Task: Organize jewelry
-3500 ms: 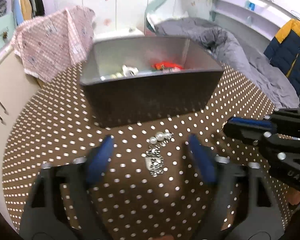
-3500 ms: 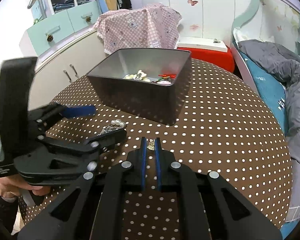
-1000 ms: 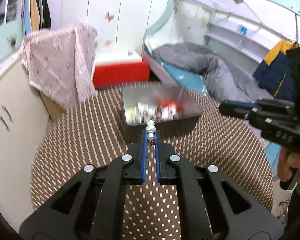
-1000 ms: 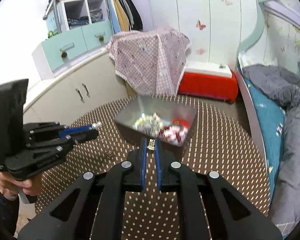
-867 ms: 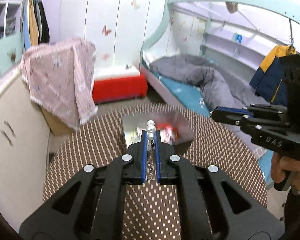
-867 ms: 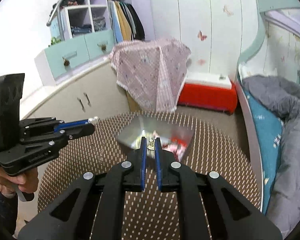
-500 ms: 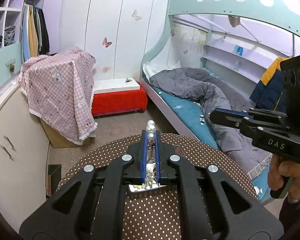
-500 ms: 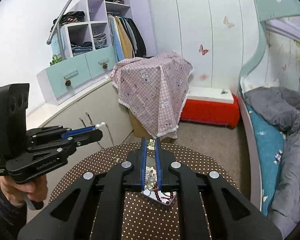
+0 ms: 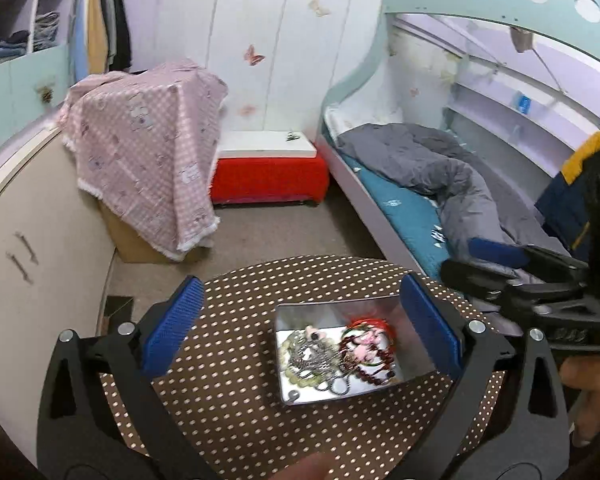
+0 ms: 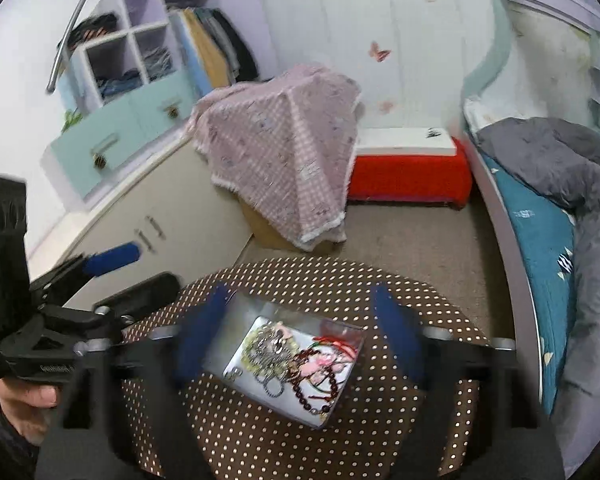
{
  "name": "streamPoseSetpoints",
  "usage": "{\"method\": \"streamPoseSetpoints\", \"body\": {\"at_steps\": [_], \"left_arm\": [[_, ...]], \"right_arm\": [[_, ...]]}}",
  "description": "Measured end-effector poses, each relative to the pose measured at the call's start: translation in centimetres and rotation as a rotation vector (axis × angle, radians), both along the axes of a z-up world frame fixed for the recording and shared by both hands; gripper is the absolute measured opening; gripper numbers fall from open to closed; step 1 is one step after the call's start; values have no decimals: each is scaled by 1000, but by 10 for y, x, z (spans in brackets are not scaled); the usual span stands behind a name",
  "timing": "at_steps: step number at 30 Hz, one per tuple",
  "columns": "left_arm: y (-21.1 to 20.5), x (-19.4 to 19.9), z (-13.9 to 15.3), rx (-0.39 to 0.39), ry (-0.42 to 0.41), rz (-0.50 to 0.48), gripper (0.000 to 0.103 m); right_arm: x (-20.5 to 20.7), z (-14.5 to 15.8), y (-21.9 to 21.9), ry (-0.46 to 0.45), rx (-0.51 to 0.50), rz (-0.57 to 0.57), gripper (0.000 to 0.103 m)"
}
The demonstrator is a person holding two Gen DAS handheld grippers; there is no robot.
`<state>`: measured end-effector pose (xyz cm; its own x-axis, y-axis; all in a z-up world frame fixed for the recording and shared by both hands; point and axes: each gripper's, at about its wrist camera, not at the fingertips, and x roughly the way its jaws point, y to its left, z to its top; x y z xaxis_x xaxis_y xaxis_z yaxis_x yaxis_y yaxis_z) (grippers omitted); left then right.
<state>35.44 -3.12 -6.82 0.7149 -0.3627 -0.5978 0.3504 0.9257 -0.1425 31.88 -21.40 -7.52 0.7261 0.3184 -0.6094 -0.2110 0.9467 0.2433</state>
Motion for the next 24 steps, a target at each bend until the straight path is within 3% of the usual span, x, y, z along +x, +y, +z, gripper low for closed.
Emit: {"method": "streamPoseSetpoints", "body": {"at_steps": [3,14,24], "left_arm": [[7,-8,3,24,-21,43,96],[20,-58,28,79,-114,127,96],[27,-135,54,120,-237,234,97]], "right_arm": [[-5,2,-8,-4,10,-45,95],[-40,24,0,-53,-5,-79,95],[-101,47,11,-126,-63,-148,95]]}}
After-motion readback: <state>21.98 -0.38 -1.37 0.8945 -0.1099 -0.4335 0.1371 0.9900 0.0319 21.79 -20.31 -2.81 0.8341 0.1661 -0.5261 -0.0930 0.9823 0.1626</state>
